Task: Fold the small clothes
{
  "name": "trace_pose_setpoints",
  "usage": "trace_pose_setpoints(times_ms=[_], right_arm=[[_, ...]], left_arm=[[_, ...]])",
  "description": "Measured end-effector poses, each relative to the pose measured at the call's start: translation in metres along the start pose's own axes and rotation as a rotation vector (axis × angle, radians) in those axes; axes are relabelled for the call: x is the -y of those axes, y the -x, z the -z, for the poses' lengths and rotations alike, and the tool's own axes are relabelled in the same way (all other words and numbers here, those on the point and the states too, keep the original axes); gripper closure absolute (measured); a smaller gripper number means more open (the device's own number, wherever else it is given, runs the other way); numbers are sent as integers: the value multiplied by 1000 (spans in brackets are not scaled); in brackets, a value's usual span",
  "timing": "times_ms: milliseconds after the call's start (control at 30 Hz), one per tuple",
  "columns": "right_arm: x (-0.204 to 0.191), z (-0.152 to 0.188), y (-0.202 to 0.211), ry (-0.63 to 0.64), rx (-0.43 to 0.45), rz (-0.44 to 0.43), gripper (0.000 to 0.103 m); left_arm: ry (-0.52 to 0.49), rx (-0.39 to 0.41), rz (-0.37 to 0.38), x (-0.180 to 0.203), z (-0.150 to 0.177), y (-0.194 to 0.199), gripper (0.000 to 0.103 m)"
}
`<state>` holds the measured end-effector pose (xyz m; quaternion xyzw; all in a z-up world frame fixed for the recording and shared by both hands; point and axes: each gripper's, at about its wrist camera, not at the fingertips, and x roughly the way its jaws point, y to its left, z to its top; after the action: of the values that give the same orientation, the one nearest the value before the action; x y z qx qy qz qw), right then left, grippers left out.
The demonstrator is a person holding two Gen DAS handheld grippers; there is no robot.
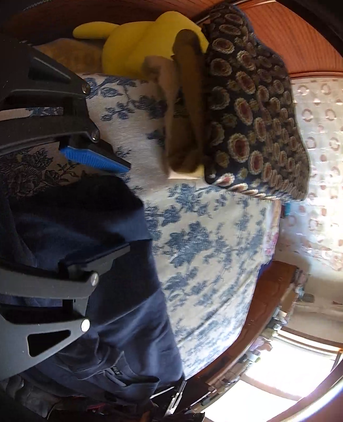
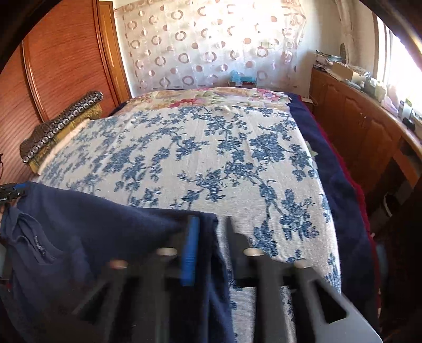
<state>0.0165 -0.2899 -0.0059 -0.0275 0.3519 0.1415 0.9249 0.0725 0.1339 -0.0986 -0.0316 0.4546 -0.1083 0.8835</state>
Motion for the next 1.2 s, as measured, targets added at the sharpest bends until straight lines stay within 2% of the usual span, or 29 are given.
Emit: trace_pose_setpoints(times_ms=[67,133,300,333,400,433,467,533,567,667,933,1200], right_arm=[[2,-1,-1,-6,-3,-2,43],[1,0,-5,-2,-21,-21,43],[-3,2,-8,19,-42,-67,43],[-4,2,-8,24,-44,-77,46],[-5,3,-7,26,-48,-110,77],[-5,3,-7,25,-56,-133,85],[-5,5,-5,26,-59,-151,91],[-6,7,4,33,-36,-141,93],[-6,7,14,20,-8,-130,93],[-5,3,54,13,73,-172,94],[-21,-6,168,112,243,-97,94],[-41,-11,263,202,401,-44,94]], left_arm=[[0,4,-1,0,1,1,46],[-8,9,5,1,2,3,47],[-54,10,31,15,4,0,73],[-57,9,37,18,5,0,81],[-51,13,50,21,6,3,88],[-47,23,54,23,8,5,89],[-42,38,54,24,8,11,90],[-32,108,43,28,10,38,90],[-32,139,53,32,9,51,90],[-35,234,90,42,11,95,91],[-79,429,125,70,11,186,92],[-127,606,106,82,-7,255,92]])
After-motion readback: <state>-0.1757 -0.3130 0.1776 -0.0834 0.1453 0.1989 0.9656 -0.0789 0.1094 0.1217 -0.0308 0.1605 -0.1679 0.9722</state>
